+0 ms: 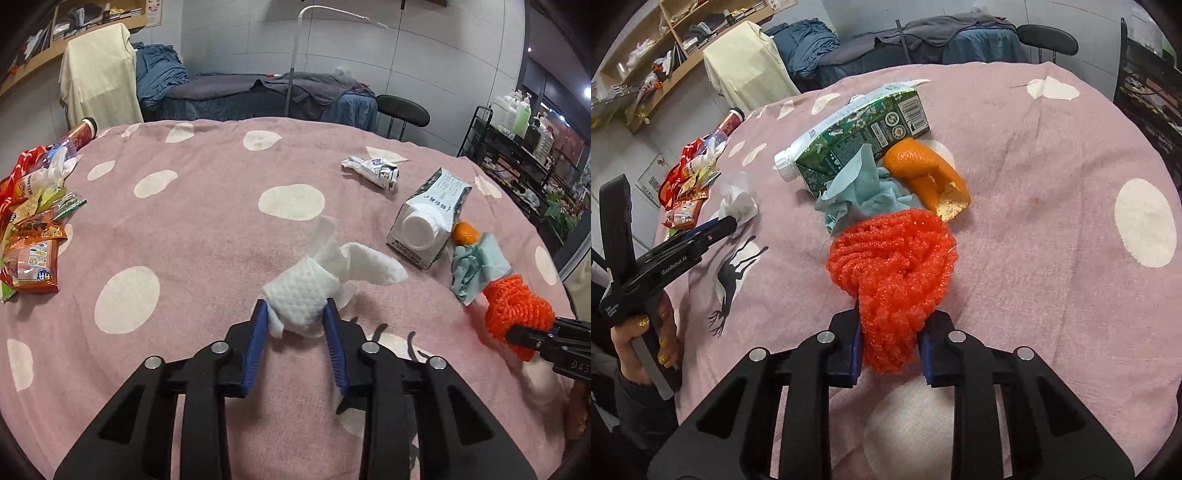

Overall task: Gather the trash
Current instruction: 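Grasp the white tissue with the left tool while the right tool grasps the orange net, then carry the tissue and orange net with both tools over the bin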

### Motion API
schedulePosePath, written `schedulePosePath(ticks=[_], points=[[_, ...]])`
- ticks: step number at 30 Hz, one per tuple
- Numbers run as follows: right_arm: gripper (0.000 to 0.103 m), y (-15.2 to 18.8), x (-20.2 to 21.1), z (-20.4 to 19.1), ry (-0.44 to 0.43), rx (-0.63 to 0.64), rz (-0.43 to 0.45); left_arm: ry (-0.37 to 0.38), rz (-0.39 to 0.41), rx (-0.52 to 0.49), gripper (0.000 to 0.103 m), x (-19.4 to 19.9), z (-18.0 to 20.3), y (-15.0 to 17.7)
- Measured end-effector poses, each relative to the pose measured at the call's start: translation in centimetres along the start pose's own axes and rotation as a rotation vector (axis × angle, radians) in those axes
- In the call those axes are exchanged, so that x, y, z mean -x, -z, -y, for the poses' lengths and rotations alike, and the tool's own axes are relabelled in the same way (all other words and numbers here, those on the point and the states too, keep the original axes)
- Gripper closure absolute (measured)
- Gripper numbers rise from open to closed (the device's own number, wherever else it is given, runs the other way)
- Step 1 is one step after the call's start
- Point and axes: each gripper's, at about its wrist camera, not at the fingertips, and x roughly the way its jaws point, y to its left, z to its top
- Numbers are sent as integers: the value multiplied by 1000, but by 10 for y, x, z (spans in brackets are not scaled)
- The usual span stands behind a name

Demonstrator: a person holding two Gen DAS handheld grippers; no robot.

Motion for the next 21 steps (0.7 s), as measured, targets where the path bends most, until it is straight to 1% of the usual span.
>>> schedulePosePath(ticks=[4, 9, 12, 21], points=[[78, 3, 18, -5, 30, 17, 63, 4, 32, 15, 80, 14, 4, 3], [78, 10, 43, -2, 28, 7, 120, 58, 82, 35, 81, 36, 15, 10], [78, 18, 60, 4, 28, -13, 162, 85, 120, 26, 81, 51, 28, 14], [78, 46, 107, 21, 49, -48, 309, 198, 169, -32, 81, 76, 78, 19]])
